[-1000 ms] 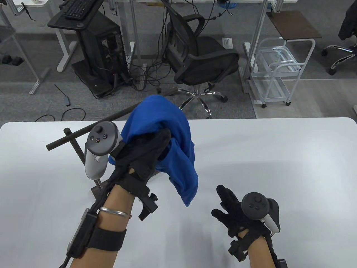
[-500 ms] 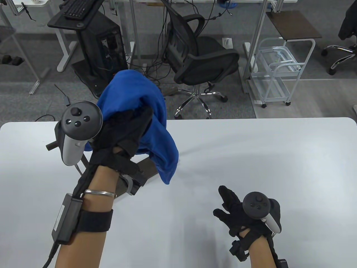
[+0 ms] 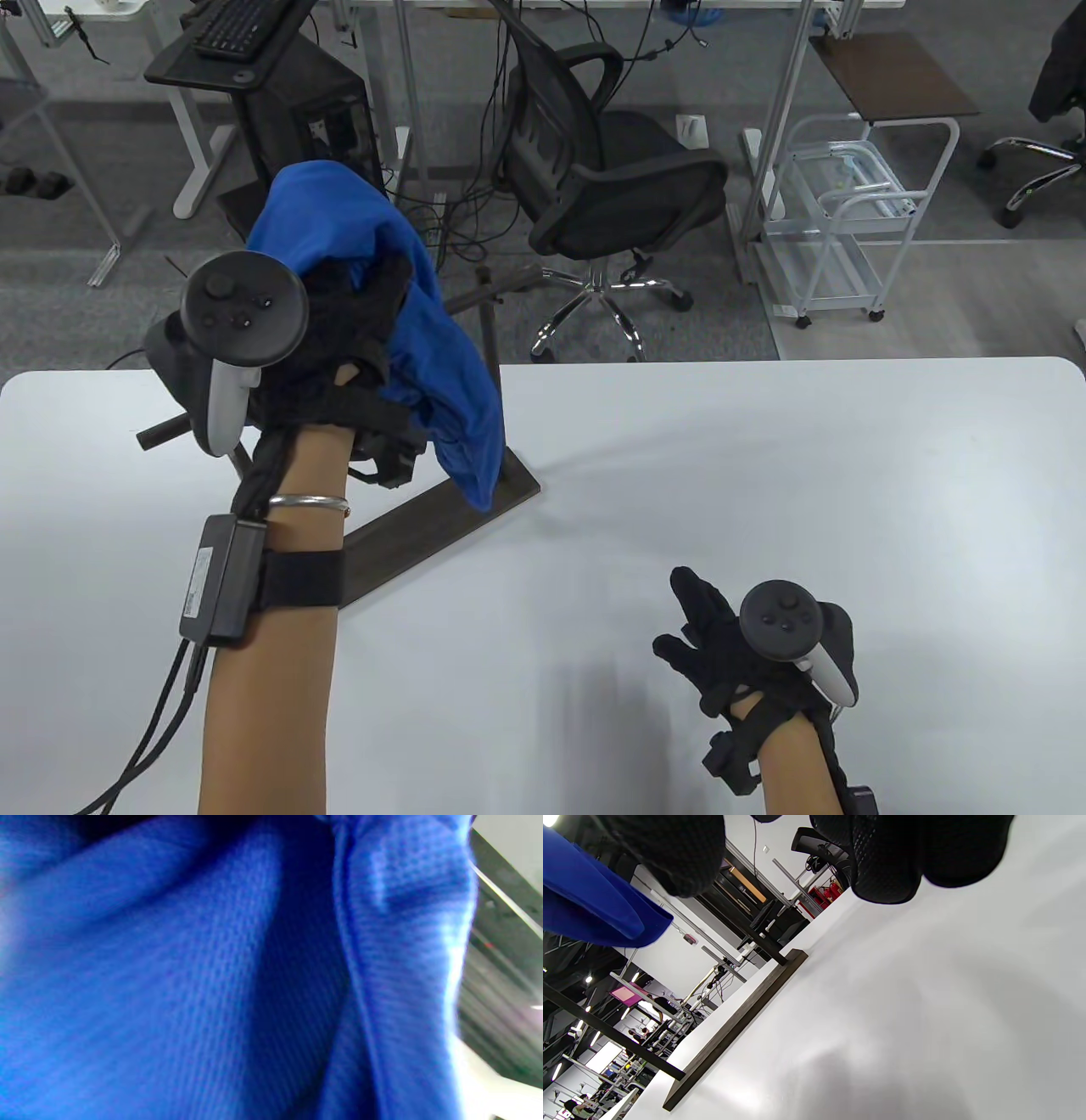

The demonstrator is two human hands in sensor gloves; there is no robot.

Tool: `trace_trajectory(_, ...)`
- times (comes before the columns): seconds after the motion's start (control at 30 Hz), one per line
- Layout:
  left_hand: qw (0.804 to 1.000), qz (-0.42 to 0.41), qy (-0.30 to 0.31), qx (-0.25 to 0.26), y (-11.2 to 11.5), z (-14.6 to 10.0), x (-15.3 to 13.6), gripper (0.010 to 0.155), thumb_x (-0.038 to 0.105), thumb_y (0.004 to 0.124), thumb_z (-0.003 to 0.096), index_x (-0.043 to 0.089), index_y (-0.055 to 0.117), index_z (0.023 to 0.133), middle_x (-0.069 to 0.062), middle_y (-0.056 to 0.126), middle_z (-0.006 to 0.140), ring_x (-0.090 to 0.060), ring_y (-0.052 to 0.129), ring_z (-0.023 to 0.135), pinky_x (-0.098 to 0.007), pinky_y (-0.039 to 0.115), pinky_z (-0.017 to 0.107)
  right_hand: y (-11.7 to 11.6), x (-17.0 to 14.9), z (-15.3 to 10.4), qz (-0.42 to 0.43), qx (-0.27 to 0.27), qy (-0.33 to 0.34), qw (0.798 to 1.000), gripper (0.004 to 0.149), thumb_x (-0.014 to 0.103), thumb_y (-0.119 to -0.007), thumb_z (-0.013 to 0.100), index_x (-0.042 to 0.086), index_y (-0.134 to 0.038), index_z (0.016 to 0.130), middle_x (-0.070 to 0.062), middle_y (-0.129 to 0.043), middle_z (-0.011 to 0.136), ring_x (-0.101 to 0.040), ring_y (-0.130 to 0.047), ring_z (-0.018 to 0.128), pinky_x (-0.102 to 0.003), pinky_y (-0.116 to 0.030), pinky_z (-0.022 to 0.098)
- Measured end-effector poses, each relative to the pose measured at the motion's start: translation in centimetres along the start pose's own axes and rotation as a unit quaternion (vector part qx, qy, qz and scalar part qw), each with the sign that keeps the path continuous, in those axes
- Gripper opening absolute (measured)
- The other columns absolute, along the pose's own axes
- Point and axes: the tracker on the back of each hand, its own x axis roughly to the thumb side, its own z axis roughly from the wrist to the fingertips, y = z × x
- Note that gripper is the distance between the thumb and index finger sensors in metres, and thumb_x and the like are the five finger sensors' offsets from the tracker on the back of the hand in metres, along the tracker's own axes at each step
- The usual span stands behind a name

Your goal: Hang t-shirt on desktop hanging rack

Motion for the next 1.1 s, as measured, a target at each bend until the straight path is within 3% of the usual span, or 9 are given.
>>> trace_trajectory(0.23, 0.994, 0.107, -0.02, 0.026, 1.5, 1.1, -0.2, 0.083, 0.049, 0.074, 0.0529, 0.014, 0.028, 0.112, 0.006, 0.075, 0.099, -0.012, 0.097, 0.08, -0.046, 0.073, 0.071, 0.0, -0.5, 0.2, 0.003, 0.004, -0.012, 1.0, 0.077, 0.041, -0.079, 0.042, 0.016, -0.034, 0.101, -0.022, -0.039, 0.101, -0.045, -0.076, 0.073, -0.059, -0.067, 0.048)
trace_trajectory(0.37, 0.99, 0.141, -0.027, 0.018, 2.1, 1.6, -0.5, 0.082, 0.048, 0.074, 0.0525, 0.015, 0.028, 0.113, 0.003, 0.074, 0.101, -0.023, 0.089, 0.089, -0.054, 0.063, 0.074, -0.1, -0.6, 0.2, 0.002, 0.01, -0.016, 1.0, 0.077, 0.041, -0.079, 0.043, 0.016, -0.034, 0.101, -0.022, -0.039, 0.101, -0.045, -0.076, 0.073, -0.059, -0.067, 0.048)
trace_trajectory(0.47, 0.985, 0.173, -0.013, 0.013, 2.2, 1.9, -0.4, 0.08, 0.046, 0.075, 0.0521, 0.021, 0.03, 0.113, 0.011, 0.079, 0.093, -0.025, 0.084, 0.093, -0.058, 0.051, 0.078, -0.1, -0.6, 0.1, 0.003, 0.01, -0.019, 1.0, 0.077, 0.041, -0.078, 0.043, 0.016, -0.034, 0.101, -0.022, -0.039, 0.101, -0.045, -0.076, 0.073, -0.059, -0.067, 0.048)
trace_trajectory(0.7, 0.975, 0.217, 0.041, 0.016, 1.2, 2.3, 0.2, 0.077, 0.046, 0.076, 0.051, 0.033, 0.031, 0.112, 0.018, 0.079, 0.091, -0.016, 0.082, 0.098, -0.063, 0.031, 0.082, -0.2, -0.7, 0.1, 0.002, 0.017, -0.026, 1.0, 0.077, 0.041, -0.078, 0.043, 0.016, -0.034, 0.101, -0.022, -0.039, 0.101, -0.045, -0.076, 0.073, -0.059, -0.067, 0.048)
trace_trajectory(0.87, 0.973, 0.221, 0.061, 0.005, -0.2, 2.7, 0.2, 0.076, 0.048, 0.076, 0.051, 0.039, 0.031, 0.111, 0.021, 0.078, 0.092, -0.013, 0.068, 0.112, -0.06, 0.016, 0.082, -0.5, -0.6, 0.2, -0.005, 0.022, -0.028, 0.999, 0.077, 0.041, -0.078, 0.043, 0.016, -0.034, 0.101, -0.022, -0.039, 0.101, -0.045, -0.076, 0.073, -0.059, -0.067, 0.048)
trace_trajectory(1.0, 0.979, 0.196, 0.055, -0.017, -0.3, 3.5, -0.9, 0.075, 0.046, 0.076, 0.0508, 0.036, 0.033, 0.112, 0.018, 0.08, 0.091, -0.024, 0.063, 0.115, -0.064, 0.024, 0.081, -0.6, -0.7, 0.2, -0.007, 0.024, -0.031, 0.999, 0.077, 0.041, -0.078, 0.043, 0.016, -0.034, 0.101, -0.022, -0.039, 0.101, -0.045, -0.076, 0.073, -0.059, -0.067, 0.048)
trace_trajectory(1.07, 0.981, 0.186, 0.046, -0.029, 0.0, 4.0, -1.5, 0.072, 0.043, 0.074, 0.0517, 0.033, 0.035, 0.112, 0.014, 0.081, 0.092, -0.034, 0.072, 0.109, -0.067, 0.045, 0.078, -0.6, -0.8, 0.2, -0.006, 0.025, -0.035, 0.999, 0.077, 0.041, -0.078, 0.043, 0.016, -0.034, 0.101, -0.022, -0.039, 0.101, -0.045, -0.076, 0.073, -0.059, -0.067, 0.048)
trace_trajectory(1.1, 0.984, 0.167, 0.036, -0.045, 0.3, 4.3, -1.9, 0.07, 0.039, 0.072, 0.053, 0.03, 0.034, 0.112, 0.009, 0.08, 0.094, -0.037, 0.083, 0.101, -0.063, 0.062, 0.076, -0.6, -0.9, 0.2, -0.004, 0.026, -0.038, 0.999, 0.077, 0.041, -0.078, 0.043, 0.016, -0.034, 0.101, -0.023, -0.038, 0.101, -0.045, -0.076, 0.072, -0.059, -0.067, 0.048)
